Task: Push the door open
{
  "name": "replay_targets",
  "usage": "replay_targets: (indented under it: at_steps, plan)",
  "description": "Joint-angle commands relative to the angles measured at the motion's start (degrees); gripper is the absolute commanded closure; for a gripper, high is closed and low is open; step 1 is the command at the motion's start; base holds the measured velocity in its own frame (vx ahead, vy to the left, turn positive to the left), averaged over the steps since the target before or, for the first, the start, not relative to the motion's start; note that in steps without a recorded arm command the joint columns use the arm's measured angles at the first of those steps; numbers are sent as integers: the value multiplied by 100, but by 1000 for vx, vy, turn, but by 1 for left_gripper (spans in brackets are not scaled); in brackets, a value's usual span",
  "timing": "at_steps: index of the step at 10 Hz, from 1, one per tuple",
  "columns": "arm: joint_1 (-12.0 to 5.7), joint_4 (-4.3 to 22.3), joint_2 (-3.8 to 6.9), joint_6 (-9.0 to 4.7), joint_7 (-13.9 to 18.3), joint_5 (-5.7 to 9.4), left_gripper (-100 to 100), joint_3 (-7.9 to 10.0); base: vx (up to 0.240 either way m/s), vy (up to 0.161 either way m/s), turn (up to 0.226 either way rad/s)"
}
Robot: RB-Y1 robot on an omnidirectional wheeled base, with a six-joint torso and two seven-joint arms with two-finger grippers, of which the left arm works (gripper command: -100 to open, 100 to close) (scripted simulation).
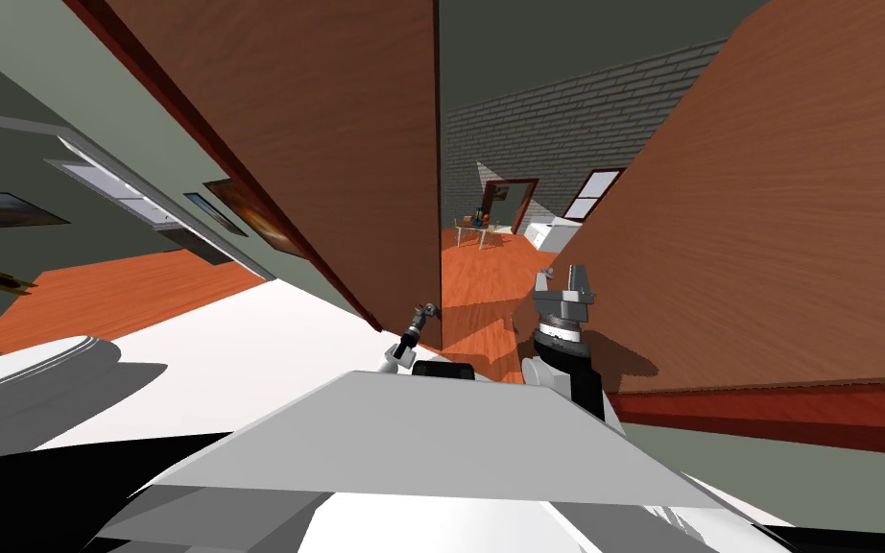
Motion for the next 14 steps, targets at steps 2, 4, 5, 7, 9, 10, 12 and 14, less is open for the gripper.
replay_targets:
  at_steps: [2,4,5,7,9,10,12,14]
  plan:
    - [-85,43,76,-52,-42,71,100,145,138,-68,18]
    - [-87,52,122,-43,-100,142,100,285,159,-90,67]
    - [-87,52,122,-43,-100,142,100,285,114,-63,13]
    - [-90,64,165,-31,-182,242,100,481,160,-105,79]
    - [-91,67,172,-28,-199,262,100,522,112,-105,42]
    - [-93,75,185,-21,-251,326,100,647,132,-110,53]
    - [-94,98,187,-18,-269,347,100,688,132,-102,48]
    - [-96,86,189,-10,-321,411,100,813,61,-38,29]
